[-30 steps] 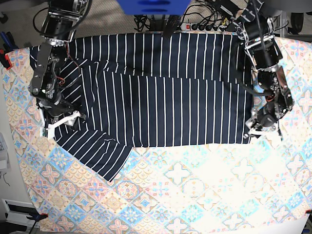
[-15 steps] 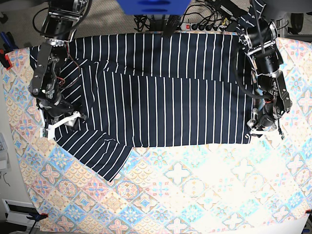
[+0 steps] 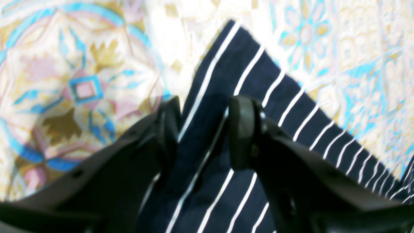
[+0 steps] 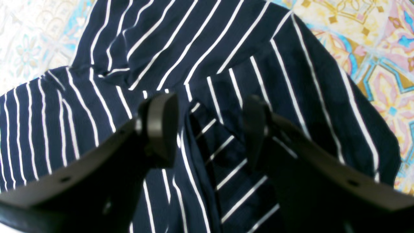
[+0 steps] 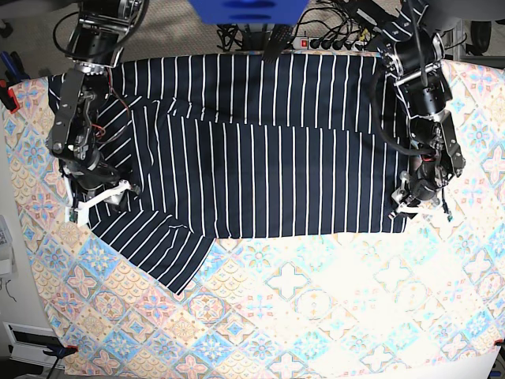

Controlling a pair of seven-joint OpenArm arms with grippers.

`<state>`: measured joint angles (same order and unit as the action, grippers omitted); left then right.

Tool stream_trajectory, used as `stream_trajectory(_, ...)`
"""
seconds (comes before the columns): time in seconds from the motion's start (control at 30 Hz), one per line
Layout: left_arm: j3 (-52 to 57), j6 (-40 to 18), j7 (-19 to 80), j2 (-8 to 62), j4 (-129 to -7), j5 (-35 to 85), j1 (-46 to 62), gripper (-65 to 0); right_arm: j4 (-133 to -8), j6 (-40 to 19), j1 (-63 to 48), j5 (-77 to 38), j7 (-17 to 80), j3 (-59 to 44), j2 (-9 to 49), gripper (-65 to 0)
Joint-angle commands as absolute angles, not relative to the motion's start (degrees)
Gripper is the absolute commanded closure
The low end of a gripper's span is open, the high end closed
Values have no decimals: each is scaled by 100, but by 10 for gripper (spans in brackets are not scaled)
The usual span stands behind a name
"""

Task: Fold the T-shirt properly
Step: 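Reach both grippers to the opposite long edge of the shirt and grasp it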

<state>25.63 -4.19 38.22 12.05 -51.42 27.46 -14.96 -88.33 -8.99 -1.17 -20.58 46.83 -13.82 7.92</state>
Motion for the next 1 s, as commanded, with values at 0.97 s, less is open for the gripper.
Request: stream_trajectory(0.97,2571,-400,4356,1209,-6703,3266,-549,0,-9147,-919,-48,-2105,4593,-1393,857,-307)
